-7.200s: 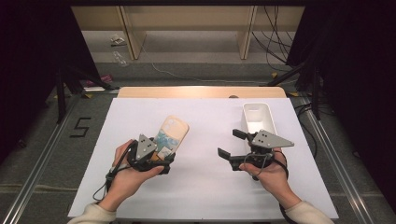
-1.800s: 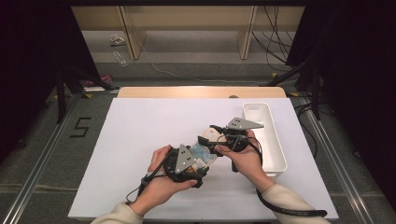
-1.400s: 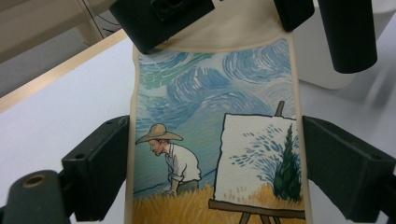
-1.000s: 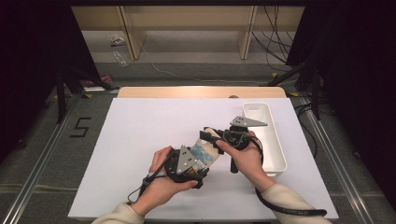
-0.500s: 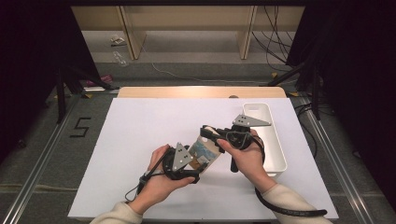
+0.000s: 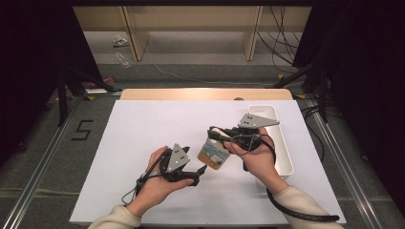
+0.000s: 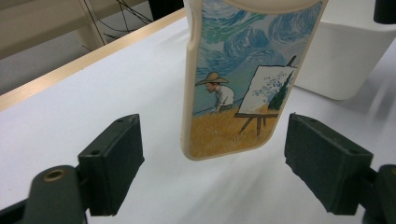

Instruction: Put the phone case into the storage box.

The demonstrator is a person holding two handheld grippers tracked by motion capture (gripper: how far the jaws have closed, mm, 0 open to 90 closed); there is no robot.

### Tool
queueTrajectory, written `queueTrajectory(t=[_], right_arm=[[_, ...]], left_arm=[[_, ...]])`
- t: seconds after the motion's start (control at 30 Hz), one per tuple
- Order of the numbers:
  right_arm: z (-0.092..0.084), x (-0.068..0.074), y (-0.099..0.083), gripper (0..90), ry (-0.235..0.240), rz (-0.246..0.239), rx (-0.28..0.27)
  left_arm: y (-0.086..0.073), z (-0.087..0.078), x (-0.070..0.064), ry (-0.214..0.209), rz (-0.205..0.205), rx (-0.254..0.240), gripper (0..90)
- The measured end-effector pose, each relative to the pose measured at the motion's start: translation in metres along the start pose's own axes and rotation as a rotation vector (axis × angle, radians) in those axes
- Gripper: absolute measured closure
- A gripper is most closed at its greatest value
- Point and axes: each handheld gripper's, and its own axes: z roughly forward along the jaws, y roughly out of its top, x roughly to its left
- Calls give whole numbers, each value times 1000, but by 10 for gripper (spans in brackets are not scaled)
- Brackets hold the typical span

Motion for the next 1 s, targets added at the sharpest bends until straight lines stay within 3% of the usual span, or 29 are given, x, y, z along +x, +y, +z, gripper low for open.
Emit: queueTrajectory(t=[0.07,0.23,0.67,1.0], right_arm=[[0,1,2,798,18,-41,32],[0,6,7,798,71,-177,143],[1,7,6,798,104,-189,191],[2,10,8,798,126,-191,199]], left_arm=[[0,0,0,-16,-20,-2,198],[0,0,-1,-37,-10,-3,199],[0,1,1,-44,-15,5,217],[-3,5,1,-90,10,23,238]])
